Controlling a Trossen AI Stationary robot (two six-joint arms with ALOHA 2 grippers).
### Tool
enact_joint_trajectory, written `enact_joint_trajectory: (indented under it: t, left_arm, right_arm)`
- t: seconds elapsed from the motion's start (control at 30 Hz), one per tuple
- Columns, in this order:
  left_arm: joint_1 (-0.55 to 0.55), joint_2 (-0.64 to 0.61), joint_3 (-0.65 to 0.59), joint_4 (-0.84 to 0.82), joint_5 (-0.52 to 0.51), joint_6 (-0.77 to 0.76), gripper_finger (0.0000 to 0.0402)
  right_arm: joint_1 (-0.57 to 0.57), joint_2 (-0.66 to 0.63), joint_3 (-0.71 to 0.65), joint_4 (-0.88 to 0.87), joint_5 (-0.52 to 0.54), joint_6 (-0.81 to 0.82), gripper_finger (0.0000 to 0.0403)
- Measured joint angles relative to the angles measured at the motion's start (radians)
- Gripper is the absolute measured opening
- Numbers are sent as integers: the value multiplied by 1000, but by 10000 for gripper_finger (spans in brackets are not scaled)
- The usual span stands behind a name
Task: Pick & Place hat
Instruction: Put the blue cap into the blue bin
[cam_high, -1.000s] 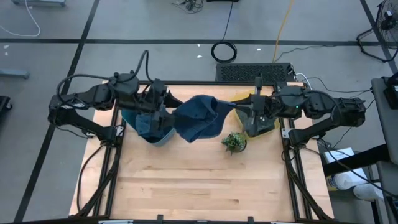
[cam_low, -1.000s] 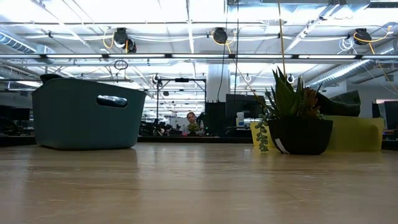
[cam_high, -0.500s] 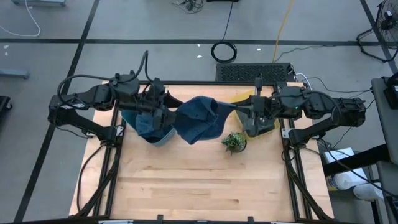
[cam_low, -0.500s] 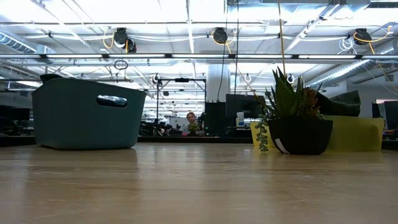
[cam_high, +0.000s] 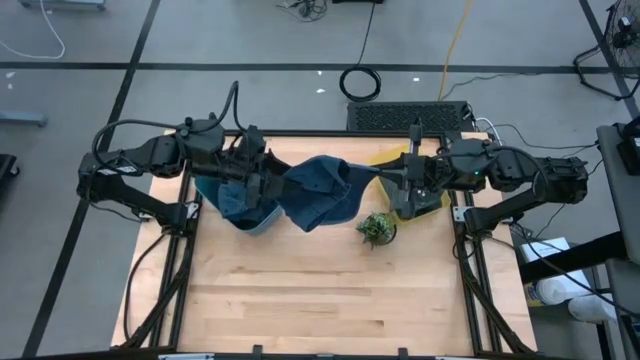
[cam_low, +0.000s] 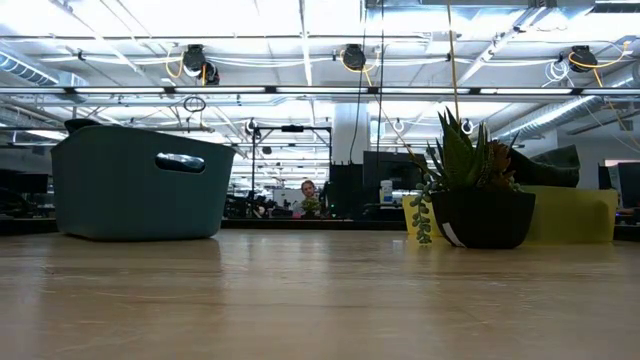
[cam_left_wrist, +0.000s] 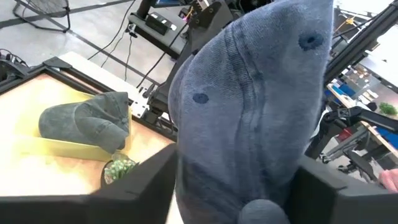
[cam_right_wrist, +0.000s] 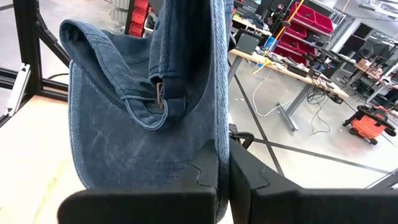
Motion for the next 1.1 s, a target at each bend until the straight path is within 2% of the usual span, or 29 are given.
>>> enact_joint_trajectory:
  t: [0.23,0.37,0.4,0.5,0.77,0.93,1.1]
  left_arm:
    - [0,0,0,1,0,0,112]
    - [4,0,0,0,0,0,28]
    - [9,-1,0,-2,1,0,17]
    - [29,-12,0,-16,-15,2,16]
    - [117,-101,0,-168,-137,-14,14]
    - [140,-146,0,-310,-215,-36,14]
    - [146,-154,0,-476,-310,-77,14]
  right_arm:
    - [0,0,0,19,3,0,1]
    - [0,0,0,27,2,13,16]
    - [0,0,0,27,1,31,23]
    - [0,0,0,15,1,95,50]
    - [0,-16,0,-82,2,252,145]
    - [0,-34,0,-96,3,228,183]
    - [-2,-39,0,-44,5,147,191]
